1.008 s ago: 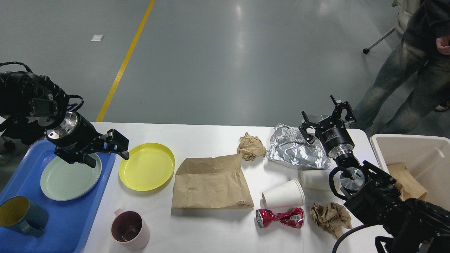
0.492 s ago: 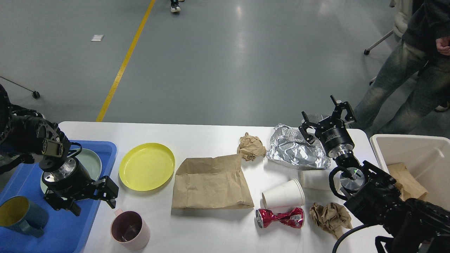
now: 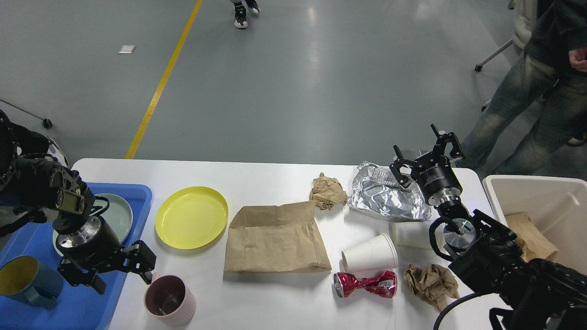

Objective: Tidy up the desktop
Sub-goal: 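Lower the left gripper toward the dark-red cup beside the tray, then grasp the rim of the dark-red cup with the left gripper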

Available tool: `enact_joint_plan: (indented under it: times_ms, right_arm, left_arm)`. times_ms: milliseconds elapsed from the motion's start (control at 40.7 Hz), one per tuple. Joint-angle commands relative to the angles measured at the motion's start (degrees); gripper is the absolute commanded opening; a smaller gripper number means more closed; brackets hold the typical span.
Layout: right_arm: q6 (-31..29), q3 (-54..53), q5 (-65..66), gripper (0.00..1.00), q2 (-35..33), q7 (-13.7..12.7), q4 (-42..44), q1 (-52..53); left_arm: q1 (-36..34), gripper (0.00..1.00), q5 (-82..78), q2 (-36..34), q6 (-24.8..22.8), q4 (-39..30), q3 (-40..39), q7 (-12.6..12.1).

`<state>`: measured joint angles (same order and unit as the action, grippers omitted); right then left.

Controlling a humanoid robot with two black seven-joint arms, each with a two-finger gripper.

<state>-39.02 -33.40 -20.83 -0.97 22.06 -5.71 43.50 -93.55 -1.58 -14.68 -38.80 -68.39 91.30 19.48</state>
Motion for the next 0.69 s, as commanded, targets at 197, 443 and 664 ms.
enact_joint_plan:
  times_ms: [197, 443, 664]
  right_arm:
    - [0.00, 0.00, 0.00, 1.00, 0.00, 0.00, 0.00, 0.01]
    - [0.00, 0.00, 0.00, 1.00, 0.00, 0.00, 0.00, 0.01]
    - [0.00, 0.00, 0.00, 1.00, 0.00, 0.00, 0.00, -0.08]
  left_arm:
    - [0.13, 0.96, 0.00, 0.35, 0.39, -1.31, -0.95, 0.03]
    - [1.36, 0.95, 0.00, 1.14, 3.03, -3.07, -4.38, -0.93]
    - [2.68, 0.95, -0.09, 1.76, 5.40, -3.86, -4.29, -1.73]
